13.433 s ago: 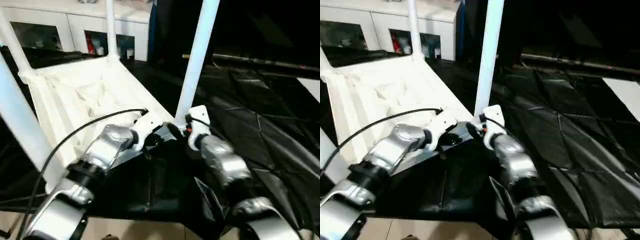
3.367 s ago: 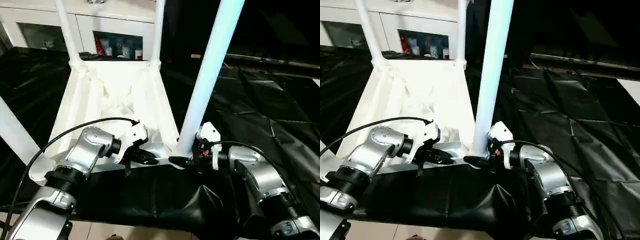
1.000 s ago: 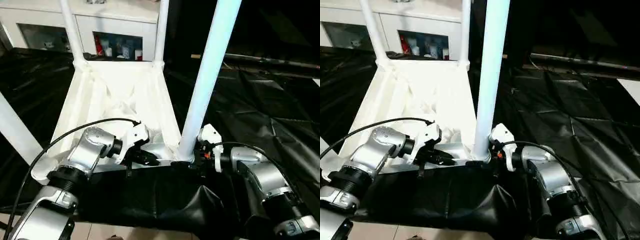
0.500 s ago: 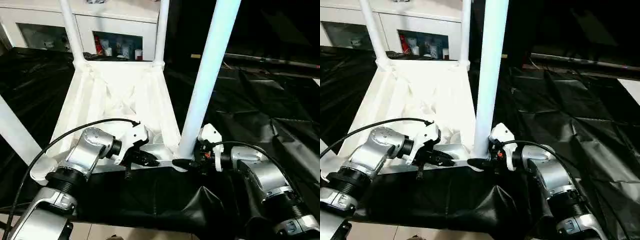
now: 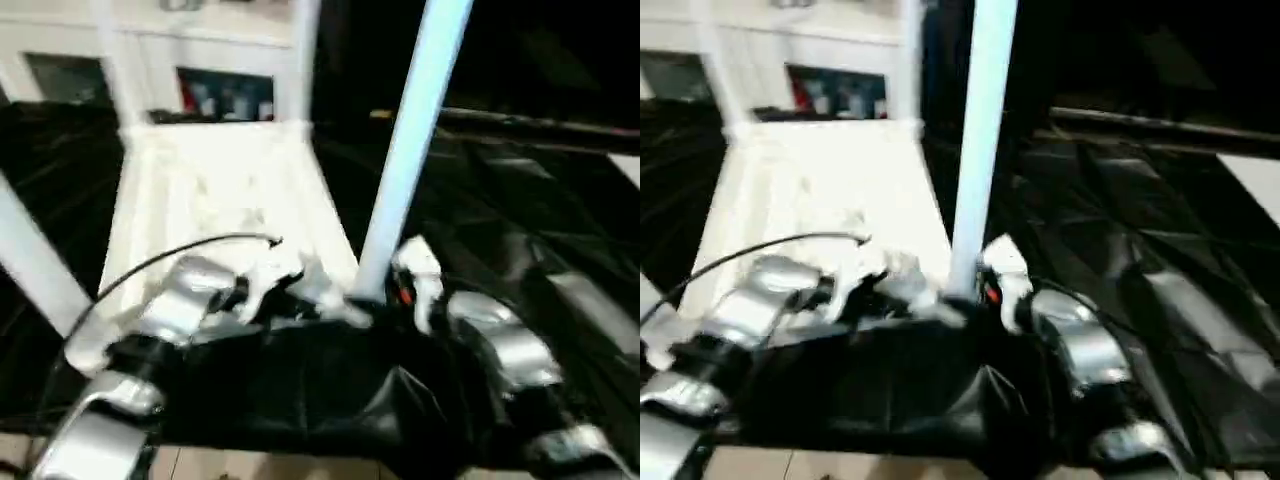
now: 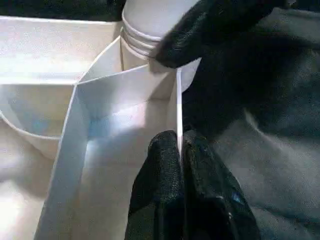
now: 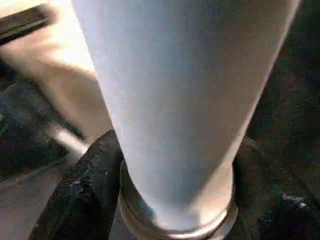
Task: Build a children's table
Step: Rotate leg to tighten
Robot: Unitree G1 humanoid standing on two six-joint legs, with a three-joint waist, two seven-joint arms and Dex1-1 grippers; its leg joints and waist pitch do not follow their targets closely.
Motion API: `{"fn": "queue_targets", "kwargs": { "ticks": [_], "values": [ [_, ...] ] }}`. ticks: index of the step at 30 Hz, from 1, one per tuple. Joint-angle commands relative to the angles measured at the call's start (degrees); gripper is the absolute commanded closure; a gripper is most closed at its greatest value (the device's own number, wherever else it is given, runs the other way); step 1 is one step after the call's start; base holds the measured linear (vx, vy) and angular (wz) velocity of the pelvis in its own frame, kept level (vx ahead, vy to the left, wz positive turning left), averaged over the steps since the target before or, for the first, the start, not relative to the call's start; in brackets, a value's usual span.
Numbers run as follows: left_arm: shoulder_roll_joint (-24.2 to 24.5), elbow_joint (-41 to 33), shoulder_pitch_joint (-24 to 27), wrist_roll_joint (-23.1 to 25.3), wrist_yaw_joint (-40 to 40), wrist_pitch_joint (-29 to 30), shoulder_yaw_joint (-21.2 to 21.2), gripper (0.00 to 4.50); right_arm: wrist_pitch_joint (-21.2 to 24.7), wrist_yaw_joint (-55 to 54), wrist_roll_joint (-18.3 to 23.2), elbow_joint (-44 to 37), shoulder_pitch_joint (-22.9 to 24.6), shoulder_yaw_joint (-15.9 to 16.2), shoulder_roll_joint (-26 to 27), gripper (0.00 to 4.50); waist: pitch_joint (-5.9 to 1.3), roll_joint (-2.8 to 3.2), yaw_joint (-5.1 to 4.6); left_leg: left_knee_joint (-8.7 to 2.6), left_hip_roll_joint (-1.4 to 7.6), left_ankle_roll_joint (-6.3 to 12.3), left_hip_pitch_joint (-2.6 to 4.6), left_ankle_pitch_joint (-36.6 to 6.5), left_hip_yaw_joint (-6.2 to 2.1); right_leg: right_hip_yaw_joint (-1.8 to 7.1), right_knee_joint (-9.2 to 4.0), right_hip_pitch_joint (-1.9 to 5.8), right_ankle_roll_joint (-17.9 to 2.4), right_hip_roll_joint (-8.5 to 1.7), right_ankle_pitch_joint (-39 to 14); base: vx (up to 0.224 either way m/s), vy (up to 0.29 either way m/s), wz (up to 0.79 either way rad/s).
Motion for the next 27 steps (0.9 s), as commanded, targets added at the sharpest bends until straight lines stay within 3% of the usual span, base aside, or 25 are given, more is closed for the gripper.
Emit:
{"fn": "queue_targets", "kwargs": {
  "ticks": [1, 2, 4, 9, 11, 13, 15, 17, 21, 23, 25, 27],
  "values": [
    [-6.44, 3.63, -2.48, 0.37, 8.95, 0.98, -0.50, 4.50, 2.36, -14.27, -2.10, 7.26, -2.45, -0.73, 4.78, 1.76, -2.02, 0.07, -0.15, -3.92, 0.70, -1.44, 0.25, -20.23, -0.24, 1.96, -6.01, 1.67, -6.43, -2.94, -27.93, 0.000, 0.000, 0.00],
    [-8.29, 5.03, -3.43, 0.80, 12.08, 1.48, -0.40, 4.50, 2.90, -19.74, -2.22, 9.47, -3.77, -2.15, 6.53, 1.76, -2.01, 0.19, -0.41, -3.89, 0.58, -2.21, 0.49, -21.16, -0.37, 1.79, -6.31, 1.33, -5.25, -2.89, -31.12, 0.000, 0.000, 0.00],
    [-10.92, 6.47, -4.60, 1.07, 15.35, 2.24, -0.55, 4.50, 1.86, -23.68, -2.68, 11.26, -5.39, -2.76, 8.78, 1.76, -2.15, 0.05, -0.39, -3.76, 0.51, -2.29, 0.79, -22.18, -0.54, 1.61, -6.71, 1.22, -4.22, -2.93, -32.41, 0.000, 0.000, 0.00],
    [-13.72, 8.76, -6.09, 2.20, 18.22, 0.49, -1.00, 4.50, -1.86, -24.90, -4.37, 13.54, -7.70, -1.75, 11.64, 1.76, -2.40, 0.06, 0.08, -3.85, 0.56, -0.25, 0.28, -20.14, -0.14, 1.92, -6.25, 1.44, -5.14, -2.49, -24.48, 0.000, 0.000, 0.00],
    [-13.50, 9.41, -6.36, 2.20, 17.60, -0.61, -0.81, 4.50, -3.26, -23.71, -3.42, 13.65, -7.80, -2.64, 11.93, 1.76, -2.45, -0.23, 0.16, -3.86, 0.60, 0.15, 0.09, -19.30, -0.06, 1.93, -6.03, 1.65, -5.68, -2.54, -22.67, 0.000, 0.000, 0.00],
    [-12.61, 9.49, -6.12, 2.02, 16.01, -1.77, -0.74, 4.50, -4.56, -21.54, -1.97, 13.28, -7.63, -3.78, 11.63, 1.08, -2.42, -0.32, 0.24, -3.82, 0.61, 0.49, 0.09, -18.89, 0.02, 1.94, -5.91, 1.63, -6.07, -2.53, -21.90, 0.000, 0.000, 0.00],
    [-11.40, 8.73, -5.48, 1.45, 13.78, -1.96, -0.83, 4.50, -5.46, -18.14, -0.99, 12.28, -7.12, -3.77, 10.57, 0.99, -2.38, -0.25, 0.31, -3.89, 0.65, 0.94, -0.03, -18.88, -0.01, 1.92, -5.92, 1.73, -6.28, -2.65, -22.41, 0.000, 0.000, 0.00],
    [-10.25, 7.92, -4.92, 1.16, 12.07, -2.63, -1.14, 4.50, -5.75, -14.57, -0.91, 11.15, -6.44, -2.86, 9.28, 0.86, -2.32, -0.33, 0.38, -3.90, 0.72, 1.16, 0.03, -19.08, 0.01, 1.93, -5.99, 1.68, -6.28, -2.74, -23.02, 0.000, 0.000, 0.00],
    [-5.24, 4.73, -2.35, -0.22, 3.06, -3.63, -1.88, 4.50, -6.56, 1.39, -1.34, 3.25, -1.97, 3.54, 2.12, 0.44, -2.26, -0.53, 0.48, -3.99, 0.93, 2.09, -0.35, -17.75, -0.02, 1.94, -5.73, 2.08, -6.56, -2.72, -21.30, 0.000, 0.000, 0.00],
    [-4.55, 4.41, -1.98, -0.40, 1.60, -4.10, -2.05, 4.50, -6.95, 3.32, -1.35, 2.16, -1.31, 4.34, 1.15, 0.44, -2.21, -0.51, 0.60, -3.94, 1.04, 2.30, -0.31, -17.42, 0.07, 1.98, -5.83, 1.92, -6.76, -2.74, -21.44, 0.000, 0.000, 0.00],
    [-3.18, 3.19, -1.03, -1.24, -1.68, -4.39, -2.16, 4.50, -6.72, 6.99, -0.96, 0.16, -0.15, 5.36, -0.70, 0.44, -2.47, -0.53, 0.66, -3.86, 1.13, 2.21, -0.41, -15.66, 0.02, 1.98, -5.36, 2.15, -7.77, -2.77, -18.67, 0.000, 0.000, 0.00],
    [0.13, -1.64, 1.53, -4.40, -10.22, -3.84, -2.46, 4.50, -5.14, 14.83, 0.62, -3.60, 1.98, 6.13, -4.28, 0.44, -2.40, -0.62, 0.70, -3.82, 1.27, 2.94, -0.53, -14.68, 0.12, 2.01, -4.87, 2.29, -9.29, -2.68, -14.99, 0.000, 0.000, 0.00]
  ]
}}
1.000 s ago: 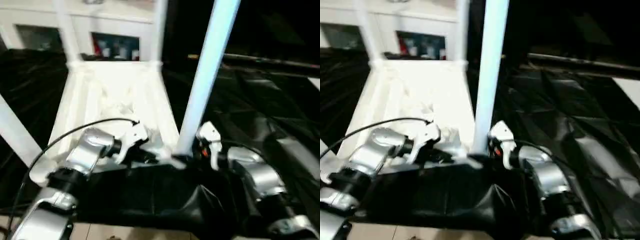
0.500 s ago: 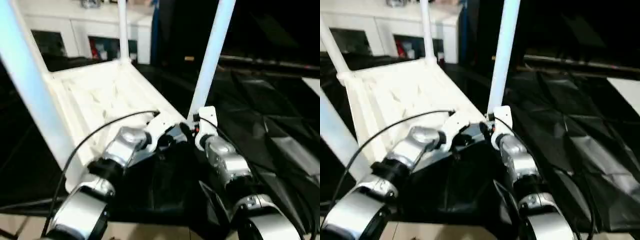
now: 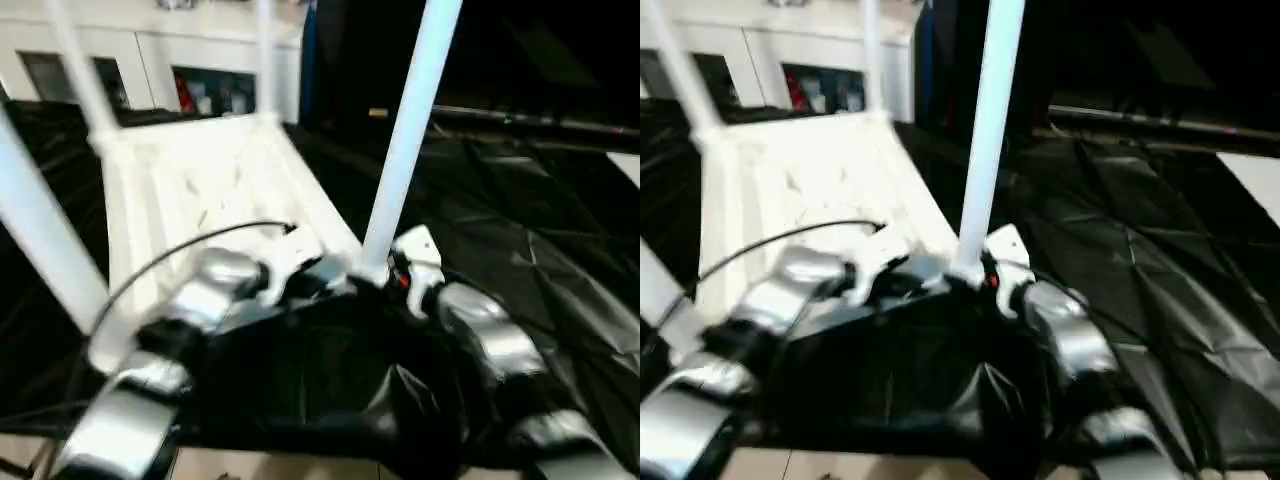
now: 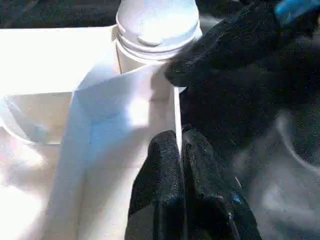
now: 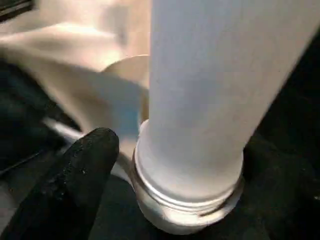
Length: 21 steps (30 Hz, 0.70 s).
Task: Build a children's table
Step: Rotate leg to tighten
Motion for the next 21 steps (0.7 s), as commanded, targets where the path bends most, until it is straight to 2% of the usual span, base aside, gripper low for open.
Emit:
{"fn": "queue_targets", "kwargs": {
  "ticks": [1, 3, 5, 10, 13, 15, 17, 20, 21],
  "values": [
    [-0.67, -2.74, 2.22, -4.40, -7.65, -0.83, -2.19, 4.50, 0.99, 7.83, 1.82, -3.32, 1.15, 3.55, -0.44, 0.44, -2.49, -0.47, 0.31, -3.60, 1.27, 3.16, 0.04, -14.86, 0.19, 2.14, -4.72, 2.48, -9.54, -2.70, -14.80, 0.000, 0.000, 0.00],
    [2.14, -6.03, 3.71, -5.84, -12.52, -0.02, -2.53, 4.50, 2.17, 13.69, 2.81, -5.82, 2.63, 4.50, -3.45, 0.44, -2.56, -0.32, 0.43, -3.46, 1.40, 3.49, 0.37, -14.65, 0.32, 2.25, -4.53, 2.28, -10.57, -2.69, -12.99, 0.000, 0.000, 0.00],
    [2.62, -6.36, 3.90, -5.92, -13.11, 0.02, -2.51, 4.50, 2.37, 14.58, 2.87, -6.13, 2.84, 4.74, -3.94, 0.44, -2.52, -0.19, 0.48, -3.48, 1.41, 3.56, 0.44, -13.89, 0.37, 2.25, -4.23, 2.26, -11.49, -2.46, -10.60, 0.000, 0.000, 0.00],
    [4.14, -8.32, 4.77, -6.89, -15.86, 1.22, -2.12, 4.50, 1.54, 15.48, 1.42, -5.85, 2.92, 5.68, -5.05, 0.44, -2.53, -0.30, 0.49, -3.49, 1.27, 2.32, 0.40, -14.54, 0.39, 2.28, -4.18, 2.44, -11.42, -2.64, -11.31, 0.000, 0.000, 0.00],
    [4.43, -9.30, 5.21, -7.05, -16.10, 1.73, -2.01, 4.50, 2.33, 15.79, 1.92, -6.25, 2.86, 5.40, -4.69, 0.78, -2.51, -0.50, 0.52, -3.46, 1.20, 2.22, 0.39, -14.16, 0.41, 2.29, -4.22, 2.52, -11.14, -2.64, -11.67, 0.000, 0.000, 0.00],
    [4.48, -9.59, 5.32, -7.11, -16.18, 1.90, -1.99, 4.50, 2.50, 15.95, 2.02, -6.43, 2.89, 5.39, -4.67, 0.82, -2.55, -0.33, 0.56, -3.44, 1.27, 2.16, 0.48, -13.76, 0.39, 2.31, -4.13, 2.47, -11.37, -2.65, -11.08, 0.000, 0.000, 0.00],
    [4.42, -9.85, 5.48, -7.19, -16.11, 2.06, -1.96, 4.50, 2.74, 16.16, 2.26, -6.44, 2.87, 5.37, -4.38, 1.07, -2.56, -0.47, 0.50, -3.39, 1.22, 2.14, 0.42, -13.56, 0.40, 2.29, -4.03, 2.56, -11.49, -2.57, -10.42, 0.000, 0.000, 0.00],
    [4.42, -10.35, 5.72, -7.37, -15.95, 2.41, -2.05, 4.50, 2.84, 16.29, 2.48, -6.39, 2.82, 5.54, -4.17, 1.18, -2.59, -0.55, 0.54, -3.28, 1.20, 2.31, 0.49, -12.95, 0.45, 2.31, -3.95, 2.57, -11.74, -2.57, -9.56, 0.000, 0.000, 0.00],
    [4.41, -10.53, 5.81, -7.39, -15.91, 2.55, -2.07, 4.50, 2.89, 16.35, 2.62, -6.48, 2.89, 5.57, -4.20, 1.39, -2.62, -0.57, 0.56, -3.23, 1.16, 2.47, 0.42, -12.33, 0.46, 2.29, -3.85, 2.64, -11.88, -2.54, -8.82, 0.000, 0.000, 0.00]
  ]
}}
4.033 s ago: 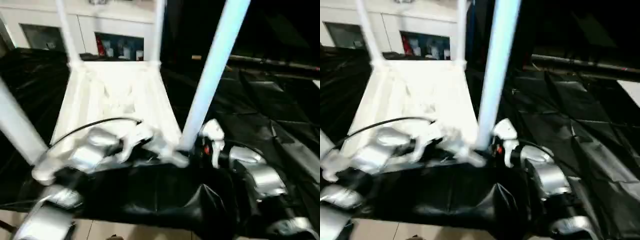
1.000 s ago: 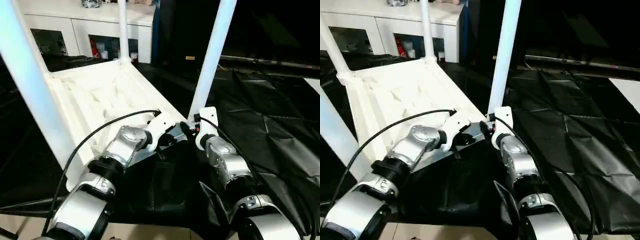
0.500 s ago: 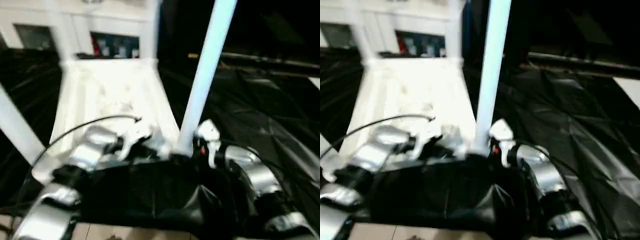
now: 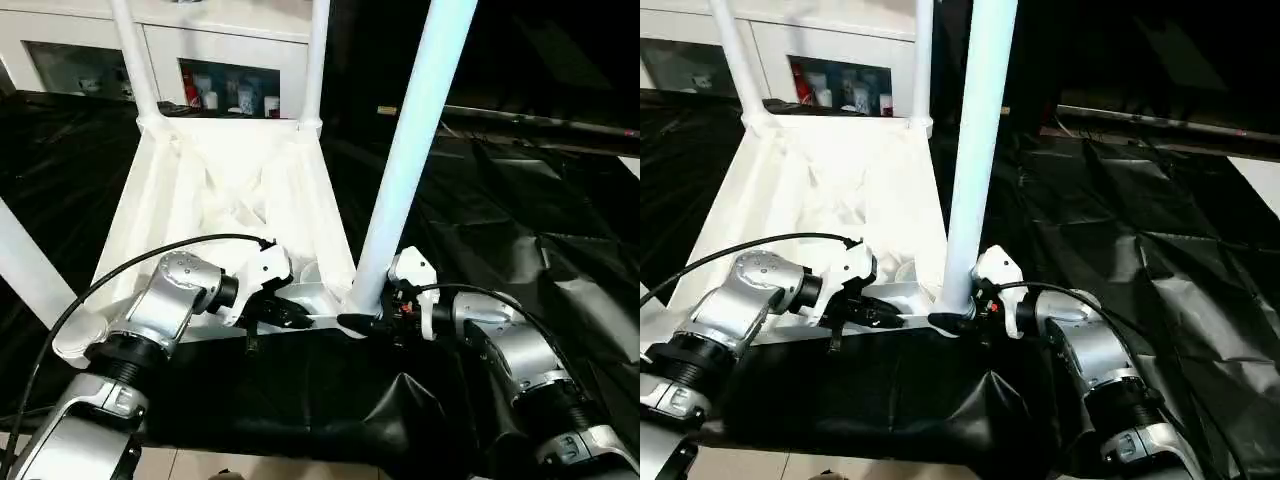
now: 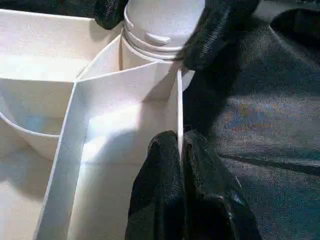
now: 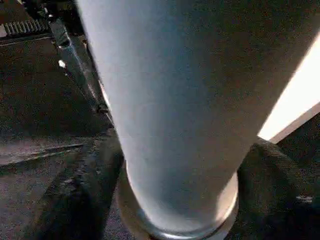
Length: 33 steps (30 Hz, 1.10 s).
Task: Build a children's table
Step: Rotate leg to tighten
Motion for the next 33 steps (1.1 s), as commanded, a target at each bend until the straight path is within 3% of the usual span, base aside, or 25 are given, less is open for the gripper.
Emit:
{"fn": "queue_targets", "kwargs": {
  "ticks": [1, 4, 8, 11, 12, 15, 17, 18, 20, 22, 26, 28, 33],
  "values": [
    [-2.28, -1.52, 1.14, -3.90, -3.05, 0.30, -1.42, 4.50, 1.09, 1.03, 0.10, -0.08, 0.63, 1.53, 0.61, 1.49, -2.84, -0.26, 0.02, -3.44, 1.15, 2.53, 0.39, -12.32, 0.37, 2.19, -3.85, 2.68, -11.78, -2.50, -8.81, 0.000, 0.000, 0.00],
    [-2.39, -1.63, 1.22, -3.87, -2.50, 0.45, -1.13, 4.50, 1.25, 0.99, 0.17, 0.17, 0.56, 1.46, 0.82, 1.60, -2.88, -0.27, 0.08, -3.39, 1.15, 2.63, 0.42, -12.08, 0.36, 2.18, -3.80, 2.74, -11.71, -2.54, -9.11, 0.000, 0.000, 0.00],
    [-4.44, 1.23, 0.20, -1.37, 5.32, -1.23, 0.06, 4.50, -0.01, -6.58, -1.76, 4.71, -0.70, -0.37, 3.50, 1.76, -2.67, -0.51, -0.05, -3.49, 1.16, 2.10, 0.42, -13.16, 0.35, 2.16, -4.02, 2.50, -11.33, -2.64, -11.80, 0.000, 0.000, 0.00],
    [-6.87, 4.43, -1.40, 0.96, 12.50, -1.03, 0.46, 4.50, 0.52, -15.13, -3.43, 8.82, -2.16, -1.87, 6.28, 1.78, -2.30, -0.69, -0.28, -3.77, 1.02, 0.73, 0.45, -15.94, 0.27, 2.15, -4.89, 2.24, -9.06, -2.82, -19.64, -0.017, -0.002, -0.01],
    [-7.91, 5.52, -2.05, 1.68, 15.07, -0.52, 0.60, 4.50, 1.15, -18.30, -3.83, 10.20, -2.68, -2.46, 7.46, 1.79, -2.28, -0.79, -0.60, -3.84, 0.95, -0.33, 0.57, -17.75, 0.02, 2.11, -5.38, 2.07, -7.35, -2.98, -24.98, -0.050, -0.006, -0.02],
    [-12.73, 9.94, -4.87, 3.47, 25.55, 1.79, 1.62, 4.50, 3.14, -30.21, -3.63, 14.42, -4.95, -5.75, 12.69, 1.80, -2.20, -0.64, -0.83, -3.88, 0.86, -0.72, 0.81, -19.25, -0.16, 2.15, -5.94, 1.70, -5.55, -3.03, -28.93, 0.000, 0.000, 0.00],
    [-13.57, 10.39, -5.31, 3.77, 26.95, 2.40, 1.48, 4.50, 3.27, -33.20, -3.78, 15.50, -5.64, -6.51, 13.69, 1.80, -2.14, -0.74, -0.86, -3.85, 0.69, -0.96, 1.02, -20.36, -0.30, 1.91, -6.26, 1.57, -4.78, -3.00, -31.22, 0.000, 0.000, 0.00],
    [-15.64, 11.34, -6.34, 4.55, 30.10, 3.89, 1.01, 4.50, 3.51, -40.19, -4.23, 18.07, -7.33, -8.07, 15.96, 1.80, -2.29, 0.07, -0.90, -4.00, 0.86, -1.26, 0.89, -20.08, -0.48, 2.09, -6.03, 1.52, -4.84, -3.08, -29.68, 0.000, 0.000, 0.00],
    [-17.26, 12.04, -7.00, 4.75, 31.73, 4.07, 0.87, 4.50, 3.56, -43.13, -4.77, 19.56, -8.46, -8.31, 17.31, 1.80, -2.43, -0.27, -1.11, -3.92, 0.66, -1.49, 0.99, -20.83, -0.37, 1.97, -6.10, 1.44, -4.72, -2.71, -28.74, 0.000, 0.000, 0.00],
    [-19.05, 13.01, -7.74, 5.08, 33.12, 3.60, 0.74, 4.50, 3.03, -44.78, -5.15, 20.68, -9.59, -8.24, 18.91, 1.80, -2.47, -0.10, -1.09, -3.89, 0.64, -1.06, 0.92, -21.09, -0.33, 2.06, -5.99, 1.48, -4.94, -2.63, -26.92, 0.000, 0.000, 0.00],
    [-20.73, 15.22, -9.04, 5.33, 33.75, 1.86, 0.83, 4.50, 0.38, -44.14, -6.18, 21.14, -10.70, -7.34, 20.25, 1.80, -2.76, -0.17, -0.75, -3.80, 0.58, 0.14, 0.47, -17.65, -0.04, 2.20, -5.37, 2.04, -6.18, -2.40, -19.83, 0.000, 0.000, 0.00],
    [-19.80, 14.73, -8.81, 4.88, 32.21, 1.81, 0.74, 4.50, -0.37, -40.67, -4.01, 20.08, -10.39, -8.70, 19.82, 1.24, -2.74, -0.10, -0.65, -3.74, 0.59, 0.78, 0.48, -17.28, 0.09, 2.21, -5.31, 2.09, -6.77, -2.46, -19.10, 0.000, 0.000, 0.00],
    [-17.58, 13.56, -7.75, 4.03, 28.04, 0.39, 0.56, 4.50, -0.61, -30.62, -2.22, 15.96, -8.42, -6.79, 16.84, 0.81, -2.66, -0.22, -0.59, -3.87, 0.75, 1.46, 0.34, -17.78, 0.01, 2.12, -5.57, 2.21, -6.47, -2.56, -20.84, 0.000, 0.000, 0.00]
  ]
}}
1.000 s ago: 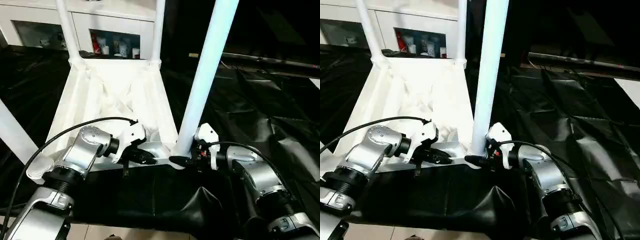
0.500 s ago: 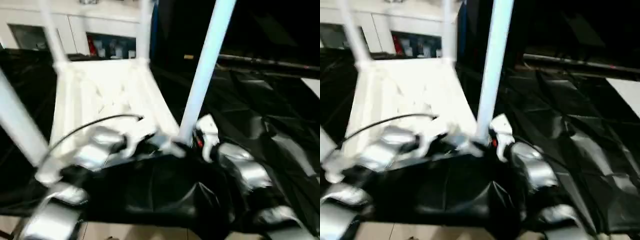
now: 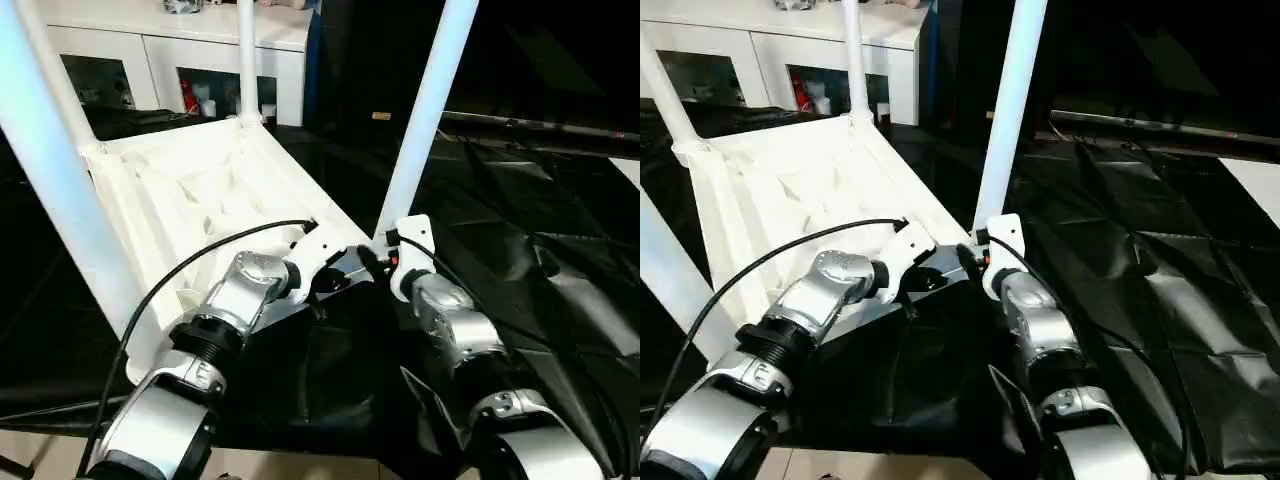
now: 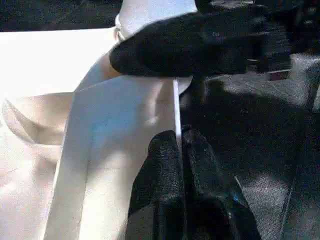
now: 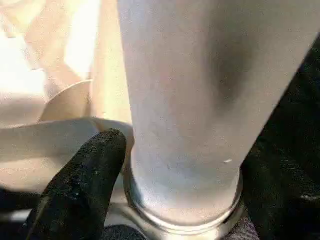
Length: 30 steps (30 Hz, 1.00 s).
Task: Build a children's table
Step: Rotate leg to tighten
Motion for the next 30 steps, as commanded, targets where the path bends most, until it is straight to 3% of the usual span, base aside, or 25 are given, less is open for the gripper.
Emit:
{"fn": "queue_targets", "kwargs": {
  "ticks": [1, 3, 6, 8, 10, 12, 16, 20, 21, 30],
  "values": [
    [-0.62, -0.67, 1.19, -2.54, -3.59, -3.54, -1.31, 4.50, 1.22, 12.88, 1.50, -4.58, 2.07, 7.73, 0.47, 0.68, -2.39, -0.36, 0.16, -3.71, 0.87, 1.83, -0.20, -17.28, 0.08, 2.02, -5.60, 2.11, -6.92, -2.59, -20.18, 0.000, 0.000, 0.00],
    [0.49, -1.34, 1.80, -3.00, -6.02, -4.38, -1.29, 4.50, 1.48, 17.49, 1.51, -6.96, 3.47, 9.62, -1.69, 0.48, -2.39, -0.47, 0.27, -3.67, 0.95, 2.43, -0.30, -16.59, 0.11, 2.05, -5.41, 2.24, -7.23, -2.52, -18.53, 0.000, 0.000, 0.00],
    [3.67, -3.72, 3.68, -4.70, -13.65, -6.10, -1.66, 4.50, 1.87, 26.83, 2.52, -12.06, 6.32, 12.47, -6.80, 0.48, -2.31, -0.53, 0.49, -3.66, 1.08, 2.88, -0.28, -16.67, 0.17, 2.02, -5.69, 2.24, -7.14, -2.72, -20.64, 0.000, 0.000, 0.00],
    [5.63, -5.75, 4.99, -6.04, -18.67, -6.46, -2.09, 4.50, 3.08, 31.48, 3.59, -14.52, 7.43, 12.95, -9.10, 0.48, -2.27, -0.55, 0.43, -3.83, 1.22, 2.93, -0.47, -16.57, 0.00, 2.01, -5.57, 2.33, -7.32, -2.77, -20.45, 0.000, 0.000, 0.00],
    [6.49, -6.77, 5.56, -6.86, -21.11, -6.26, -2.18, 4.50, 3.56, 33.89, 3.92, -15.66, 7.93, 13.04, -10.16, 0.48, -2.22, -0.29, 0.30, -3.87, 1.28, 2.73, -0.23, -17.34, 0.07, 2.05, -5.56, 1.93, -8.01, -2.67, -20.50, 0.000, 0.000, 0.00],
    [9.05, -10.30, 7.20, -8.99, -27.02, -4.17, -2.66, 4.50, 5.56, 39.18, 5.05, -18.55, 9.10, 13.59, -13.22, 0.48, -2.26, -0.24, 0.39, -3.92, 1.44, 2.35, -0.15, -17.78, -0.03, 2.05, -5.43, 2.04, -8.53, -2.81, -20.66, 0.000, 0.000, 0.00],
    [10.42, -11.56, 8.00, -9.49, -29.85, -3.70, -2.92, 4.50, 6.47, 41.29, 5.40, -19.71, 9.34, 13.92, -14.67, 0.48, -2.39, -0.13, 0.45, -3.73, 1.51, 2.63, 0.06, -16.01, 0.29, 2.18, -4.79, 1.90, -10.95, -2.57, -14.16, 0.000, 0.000, 0.00],
    [10.67, -11.98, 8.40, -9.56, -30.41, -3.88, -2.60, 4.50, 6.82, 41.63, 5.36, -19.78, 9.26, 13.88, -14.58, 0.48, -2.40, -0.25, 0.55, -3.68, 1.33, 2.23, -0.09, -15.44, 0.27, 2.13, -4.74, 2.12, -10.52, -2.67, -14.88, 0.000, 0.000, 0.00],
    [10.73, -12.37, 8.55, -9.63, -30.66, -3.64, -2.55, 4.50, 7.50, 42.03, 5.48, -20.19, 9.34, 13.74, -14.45, 0.73, -2.38, -0.27, 0.57, -3.66, 1.30, 2.19, -0.11, -15.25, 0.29, 2.16, -4.75, 2.11, -10.40, -2.68, -14.94, 0.000, 0.000, 0.00],
    [10.71, -13.05, 8.92, -9.55, -30.70, -3.19, -2.36, 4.50, 8.37, 42.27, 5.34, -20.44, 9.53, 14.33, -14.16, 1.41, -2.48, -0.18, 0.72, -3.53, 1.27, 2.25, -0.08, -13.83, 0.34, 2.16, -4.53, 2.26, -10.56, -2.63, -13.28, 0.000, 0.000, 0.00]
  ]
}}
